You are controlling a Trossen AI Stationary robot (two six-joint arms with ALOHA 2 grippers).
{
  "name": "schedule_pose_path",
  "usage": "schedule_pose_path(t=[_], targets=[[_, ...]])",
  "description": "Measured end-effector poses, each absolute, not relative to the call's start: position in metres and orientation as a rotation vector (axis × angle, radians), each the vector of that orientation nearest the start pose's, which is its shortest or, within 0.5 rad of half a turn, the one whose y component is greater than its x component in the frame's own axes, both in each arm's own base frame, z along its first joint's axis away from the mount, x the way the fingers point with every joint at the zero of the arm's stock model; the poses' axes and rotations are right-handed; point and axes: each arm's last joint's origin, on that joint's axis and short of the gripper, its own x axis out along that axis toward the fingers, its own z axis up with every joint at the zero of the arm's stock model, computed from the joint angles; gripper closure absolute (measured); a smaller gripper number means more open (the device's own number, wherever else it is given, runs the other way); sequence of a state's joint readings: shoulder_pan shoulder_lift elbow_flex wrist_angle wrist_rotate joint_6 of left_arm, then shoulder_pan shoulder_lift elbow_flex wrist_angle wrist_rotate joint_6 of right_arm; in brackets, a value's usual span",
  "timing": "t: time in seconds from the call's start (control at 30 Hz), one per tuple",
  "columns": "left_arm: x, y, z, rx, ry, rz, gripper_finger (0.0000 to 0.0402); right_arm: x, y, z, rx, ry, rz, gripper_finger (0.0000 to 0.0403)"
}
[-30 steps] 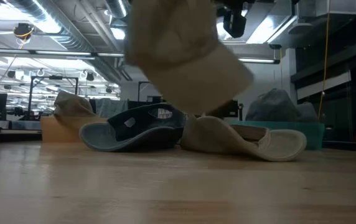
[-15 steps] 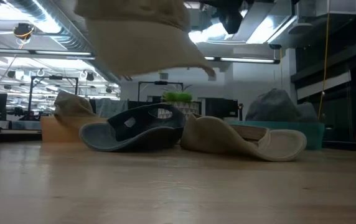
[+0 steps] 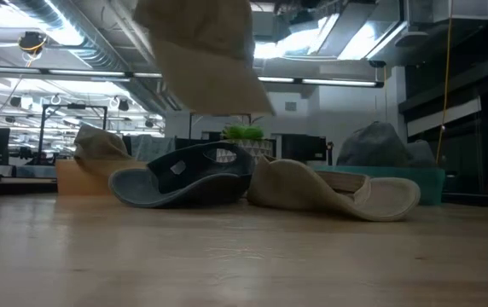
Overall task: Pick & Place hat
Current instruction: Put the left brown cap into the orange bin
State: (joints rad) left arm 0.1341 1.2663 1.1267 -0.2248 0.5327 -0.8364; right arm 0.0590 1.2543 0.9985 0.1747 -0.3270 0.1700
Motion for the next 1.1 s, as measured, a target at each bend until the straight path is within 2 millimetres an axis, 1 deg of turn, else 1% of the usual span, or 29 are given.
schedule_pose_path(t=[0.17,0.37,0.43,0.53,0.67,0.8,0.9,0.97,1.1], targets=[[0.281,0.023,0.359,-0.899,0.381,-0.281,0.0384,0.293,0.02,0.338,0.211,0.11,0.46,0.0312],[0.282,0.023,0.364,-0.9,0.336,-0.303,0.0375,0.305,0.012,0.323,0.232,0.16,0.438,0.0384],[0.282,0.021,0.364,-0.905,0.343,-0.318,0.0377,0.308,0.008,0.321,0.232,0.159,0.386,0.0397],[0.283,0.017,0.364,-0.92,0.356,-0.335,0.0384,0.309,-0.002,0.321,0.251,0.149,0.248,0.0387],[0.283,0.011,0.364,-0.92,0.368,-0.358,0.0379,0.309,-0.017,0.321,0.289,0.132,0.08,0.0379],[0.283,0.005,0.364,-0.918,0.379,-0.379,0.0372,0.308,-0.032,0.317,0.356,0.147,-0.132,0.039],[0.283,0.002,0.364,-0.916,0.383,-0.387,0.038,0.305,-0.042,0.313,0.405,0.154,-0.291,0.0398],[0.283,0.002,0.364,-0.916,0.383,-0.386,0.0384,0.305,-0.044,0.313,0.43,0.15,-0.297,0.0399],[0.283,0.004,0.364,-0.916,0.374,-0.365,0.0379,0.304,-0.041,0.316,0.398,0.16,-0.167,0.0387]])
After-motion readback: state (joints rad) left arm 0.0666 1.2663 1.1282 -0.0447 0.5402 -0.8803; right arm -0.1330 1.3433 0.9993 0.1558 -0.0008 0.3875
